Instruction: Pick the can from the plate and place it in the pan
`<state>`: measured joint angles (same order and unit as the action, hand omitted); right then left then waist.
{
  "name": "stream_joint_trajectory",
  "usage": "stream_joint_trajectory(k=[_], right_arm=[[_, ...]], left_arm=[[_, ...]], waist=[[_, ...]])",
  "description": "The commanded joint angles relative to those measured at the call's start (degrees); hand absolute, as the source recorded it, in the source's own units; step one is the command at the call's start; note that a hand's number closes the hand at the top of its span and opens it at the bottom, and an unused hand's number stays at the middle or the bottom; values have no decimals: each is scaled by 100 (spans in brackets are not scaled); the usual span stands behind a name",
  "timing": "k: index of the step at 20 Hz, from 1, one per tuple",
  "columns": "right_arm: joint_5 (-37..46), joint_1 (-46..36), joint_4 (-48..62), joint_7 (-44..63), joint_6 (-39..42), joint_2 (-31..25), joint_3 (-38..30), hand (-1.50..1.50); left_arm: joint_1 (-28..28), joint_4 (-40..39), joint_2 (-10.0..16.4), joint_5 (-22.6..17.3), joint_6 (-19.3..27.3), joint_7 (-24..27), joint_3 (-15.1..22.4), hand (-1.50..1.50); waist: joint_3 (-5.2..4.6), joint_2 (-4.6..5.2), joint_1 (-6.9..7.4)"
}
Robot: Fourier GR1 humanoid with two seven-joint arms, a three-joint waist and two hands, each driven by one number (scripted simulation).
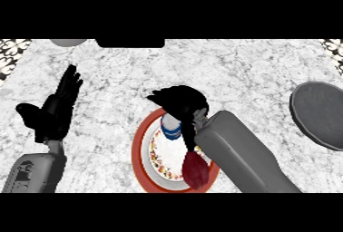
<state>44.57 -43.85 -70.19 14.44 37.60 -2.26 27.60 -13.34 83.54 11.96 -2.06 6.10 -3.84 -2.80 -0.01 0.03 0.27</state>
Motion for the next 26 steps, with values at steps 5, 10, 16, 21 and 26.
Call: stream_joint_trajectory(k=[5, 10, 16, 21, 26], right_arm=[[623, -22, 604, -348, -93, 166, 54, -150], [655, 242, 505, -305, -27, 132, 172, -150], [445, -130, 1416, -701, -462, 224, 462, 150], [402, -282, 1476, -1201, -728, 223, 745, 150], [813, 109, 1095, -1225, -489, 220, 631, 150]], left_arm=[[456, -127, -98, -7, -266, 502, -50, 0], [-297, -348, 118, -61, -234, 7, -384, 0], [-166, -350, -15, 2, -284, 210, -329, 0], [-207, -197, -31, 142, -178, -6, -274, 0], [-109, 208, 91, 49, -331, -414, -343, 0]], waist=[[-1, 2, 13], [0, -3, -29], [0, 10, 26], [0, 10, 45], [1, -5, 11]])
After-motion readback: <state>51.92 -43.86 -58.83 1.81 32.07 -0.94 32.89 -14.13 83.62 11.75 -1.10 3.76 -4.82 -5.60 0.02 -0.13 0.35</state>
